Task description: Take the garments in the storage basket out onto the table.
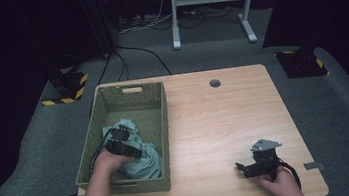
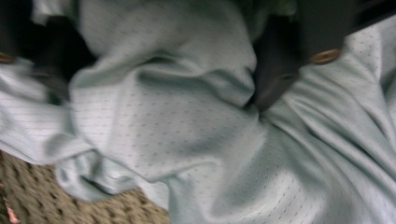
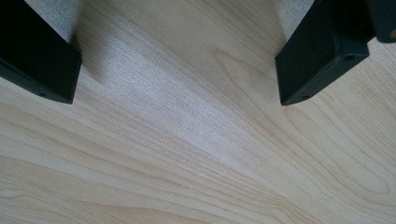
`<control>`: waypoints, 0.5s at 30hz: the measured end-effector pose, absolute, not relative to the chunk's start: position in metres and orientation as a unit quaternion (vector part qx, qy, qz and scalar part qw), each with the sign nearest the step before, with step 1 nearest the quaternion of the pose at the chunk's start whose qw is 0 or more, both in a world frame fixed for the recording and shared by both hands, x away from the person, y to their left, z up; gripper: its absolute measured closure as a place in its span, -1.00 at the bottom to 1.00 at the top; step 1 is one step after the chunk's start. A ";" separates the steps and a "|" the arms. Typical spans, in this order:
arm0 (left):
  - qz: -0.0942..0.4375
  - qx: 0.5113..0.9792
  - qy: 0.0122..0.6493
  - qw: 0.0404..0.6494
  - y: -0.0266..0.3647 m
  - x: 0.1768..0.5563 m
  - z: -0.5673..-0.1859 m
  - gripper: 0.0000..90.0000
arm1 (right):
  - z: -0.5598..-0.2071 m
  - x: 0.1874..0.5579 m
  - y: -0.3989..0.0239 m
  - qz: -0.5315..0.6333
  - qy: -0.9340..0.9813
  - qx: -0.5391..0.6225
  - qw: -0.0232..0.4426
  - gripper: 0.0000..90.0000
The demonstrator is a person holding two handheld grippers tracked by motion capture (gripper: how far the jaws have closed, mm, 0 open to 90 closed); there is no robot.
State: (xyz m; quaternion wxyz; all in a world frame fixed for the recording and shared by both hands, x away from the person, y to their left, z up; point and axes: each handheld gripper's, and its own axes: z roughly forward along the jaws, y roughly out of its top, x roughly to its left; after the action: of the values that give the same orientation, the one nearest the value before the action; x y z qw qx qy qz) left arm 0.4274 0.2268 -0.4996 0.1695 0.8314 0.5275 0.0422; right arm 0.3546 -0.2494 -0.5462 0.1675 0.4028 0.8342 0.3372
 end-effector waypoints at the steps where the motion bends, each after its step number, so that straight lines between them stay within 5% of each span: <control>1: 0.045 0.835 0.523 0.167 0.225 0.427 -0.500 -0.21 | -0.546 0.355 -0.249 0.337 0.834 0.403 0.167 -1.00; 8: 0.040 0.844 0.508 0.168 0.223 0.426 -0.497 0.20 | -0.546 0.355 -0.249 0.337 0.834 0.403 0.167 -1.00; 15: 0.059 0.846 0.503 0.165 0.220 0.425 -0.490 0.37 | -0.546 0.355 -0.250 0.338 0.834 0.403 0.167 -1.00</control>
State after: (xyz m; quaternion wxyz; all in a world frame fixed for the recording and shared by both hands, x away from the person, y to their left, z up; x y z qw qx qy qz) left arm 0.4250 0.2197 -0.4898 0.1654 0.8460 0.5035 0.0586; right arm 0.3547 -0.2496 -0.5462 0.1670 0.4031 0.8339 0.3381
